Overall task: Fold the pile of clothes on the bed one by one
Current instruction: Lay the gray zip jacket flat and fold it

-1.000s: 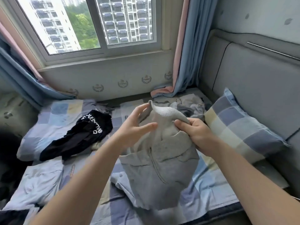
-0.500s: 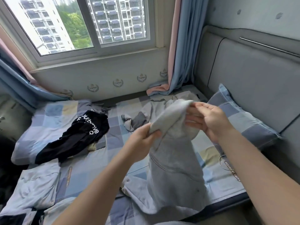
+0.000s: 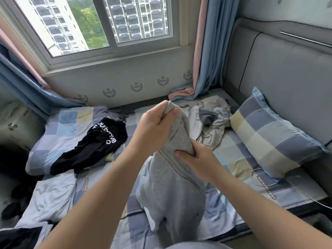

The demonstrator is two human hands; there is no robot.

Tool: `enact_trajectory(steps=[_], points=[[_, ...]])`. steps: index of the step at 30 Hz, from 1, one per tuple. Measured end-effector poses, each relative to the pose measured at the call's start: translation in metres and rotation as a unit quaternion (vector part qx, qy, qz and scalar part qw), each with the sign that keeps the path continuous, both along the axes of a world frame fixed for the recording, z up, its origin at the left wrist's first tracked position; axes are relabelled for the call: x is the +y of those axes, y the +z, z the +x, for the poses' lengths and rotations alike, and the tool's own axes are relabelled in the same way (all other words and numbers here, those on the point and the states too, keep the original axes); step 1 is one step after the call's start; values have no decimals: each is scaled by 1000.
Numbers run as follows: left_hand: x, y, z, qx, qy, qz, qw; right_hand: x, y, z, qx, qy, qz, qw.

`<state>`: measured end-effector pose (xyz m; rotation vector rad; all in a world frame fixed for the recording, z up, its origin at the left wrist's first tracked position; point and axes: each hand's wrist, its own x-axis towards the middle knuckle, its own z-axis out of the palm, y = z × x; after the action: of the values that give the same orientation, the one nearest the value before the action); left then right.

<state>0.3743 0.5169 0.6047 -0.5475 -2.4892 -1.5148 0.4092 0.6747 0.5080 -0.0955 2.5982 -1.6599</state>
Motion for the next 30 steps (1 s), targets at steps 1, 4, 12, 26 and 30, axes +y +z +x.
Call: enact_trajectory(steps=[1, 4, 12, 26, 30], points=[[-7, -2, -3, 15, 16, -33, 999, 1, -2, -4, 3, 15, 32, 999], [-26, -18, -10, 70, 92, -127, 985, 3, -2, -7, 10, 58, -1, 998], [-46, -78, 0, -294, -93, 112, 945, 17, 19, -10, 6, -6, -254, 967], [-13, -55, 2, -181, 61, 136, 972, 48, 0, -29, 64, -150, -168, 972], [-8, -35, 4, -223, 38, 236, 945, 15, -12, 6, 6, 69, -146, 987]])
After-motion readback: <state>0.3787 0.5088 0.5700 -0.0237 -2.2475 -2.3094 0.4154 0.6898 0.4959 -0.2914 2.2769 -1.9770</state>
